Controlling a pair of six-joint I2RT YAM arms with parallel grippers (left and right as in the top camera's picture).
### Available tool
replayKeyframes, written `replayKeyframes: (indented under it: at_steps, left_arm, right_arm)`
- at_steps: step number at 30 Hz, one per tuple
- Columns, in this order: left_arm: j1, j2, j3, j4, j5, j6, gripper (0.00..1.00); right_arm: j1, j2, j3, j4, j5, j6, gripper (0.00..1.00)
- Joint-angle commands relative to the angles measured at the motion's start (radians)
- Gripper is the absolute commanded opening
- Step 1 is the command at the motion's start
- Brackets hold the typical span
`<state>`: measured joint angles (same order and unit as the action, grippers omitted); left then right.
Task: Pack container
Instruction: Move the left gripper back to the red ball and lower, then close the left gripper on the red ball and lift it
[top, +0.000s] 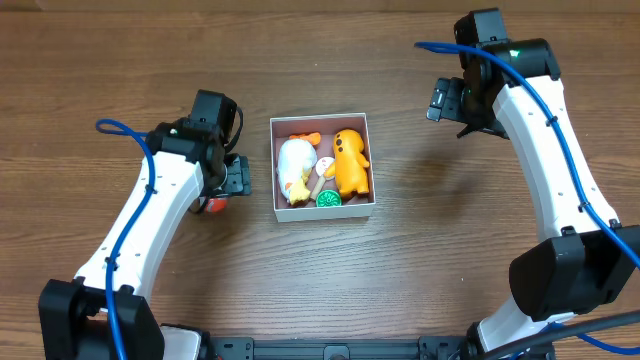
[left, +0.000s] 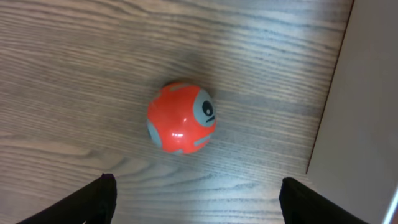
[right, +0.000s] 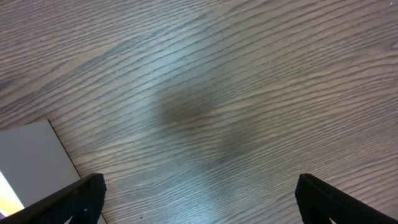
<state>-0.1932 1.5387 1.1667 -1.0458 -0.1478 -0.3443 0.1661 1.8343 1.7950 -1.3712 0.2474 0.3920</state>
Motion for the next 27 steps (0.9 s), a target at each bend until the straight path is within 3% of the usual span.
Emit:
replayKeyframes:
  at_steps: [1, 5, 10, 27]
  left_arm:
    - [0.005, -0.007, -0.079, 0.065, 0.047, 0.093, 0.86]
    - [0.025, -0.007, -0.127, 0.119, 0.045, 0.097, 0.88]
    - [0.077, -0.007, -0.137, 0.154, 0.047, 0.097, 1.0]
    - [0.11, 0.106, -0.139, 0.224, 0.071, 0.142, 1.0]
  right_arm:
    - [0.0, -0.028, 0.018, 0.004, 0.014, 0.001, 1.0]
    - [0.0, -0.028, 0.018, 0.004, 0.014, 0.001, 1.0]
    - [0.0, -0.028, 0.018, 0.004, 0.014, 0.001, 1.0]
    - [0.0, -0.028, 0.018, 0.004, 0.014, 0.001, 1.0]
